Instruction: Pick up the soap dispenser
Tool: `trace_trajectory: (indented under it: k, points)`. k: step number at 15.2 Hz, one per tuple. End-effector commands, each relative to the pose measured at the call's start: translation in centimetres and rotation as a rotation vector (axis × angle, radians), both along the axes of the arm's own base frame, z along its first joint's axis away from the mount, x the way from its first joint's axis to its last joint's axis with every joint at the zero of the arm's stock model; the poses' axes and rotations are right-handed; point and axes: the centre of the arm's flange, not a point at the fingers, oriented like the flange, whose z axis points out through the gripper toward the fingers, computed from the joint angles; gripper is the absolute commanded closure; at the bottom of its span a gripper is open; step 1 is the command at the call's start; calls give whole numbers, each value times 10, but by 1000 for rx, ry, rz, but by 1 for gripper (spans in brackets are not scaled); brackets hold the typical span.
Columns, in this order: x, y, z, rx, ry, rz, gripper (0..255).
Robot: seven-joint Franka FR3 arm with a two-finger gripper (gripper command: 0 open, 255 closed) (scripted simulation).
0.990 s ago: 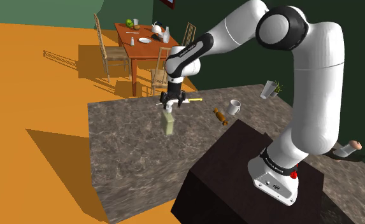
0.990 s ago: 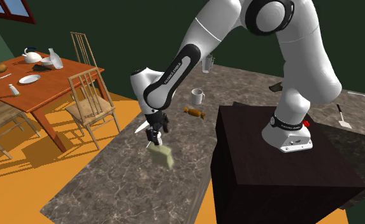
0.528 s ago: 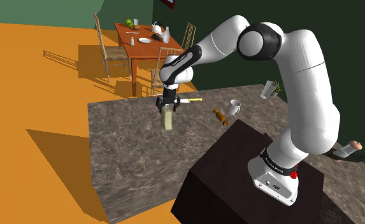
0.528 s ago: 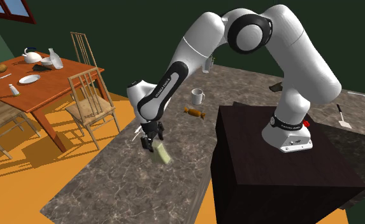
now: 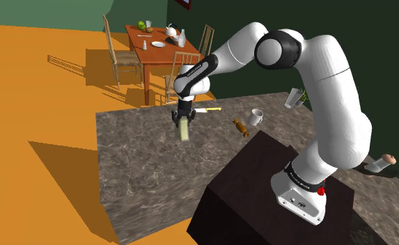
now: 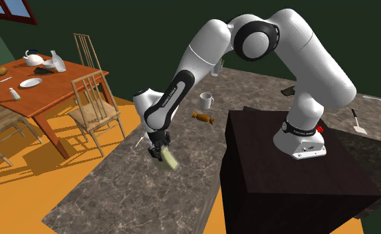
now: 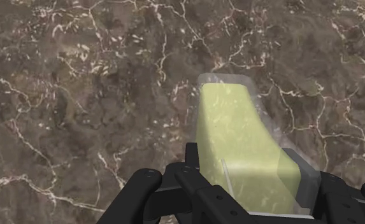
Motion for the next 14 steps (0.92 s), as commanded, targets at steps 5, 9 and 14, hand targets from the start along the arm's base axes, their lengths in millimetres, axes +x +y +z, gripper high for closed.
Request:
trace_trajectory:
  k: [5, 9, 14]
  points:
    - [-1, 1, -1, 1, 1, 1, 255]
    - [-1, 1, 8, 0, 1, 1, 255]
    - [-1, 1, 35, 0, 1, 1, 255]
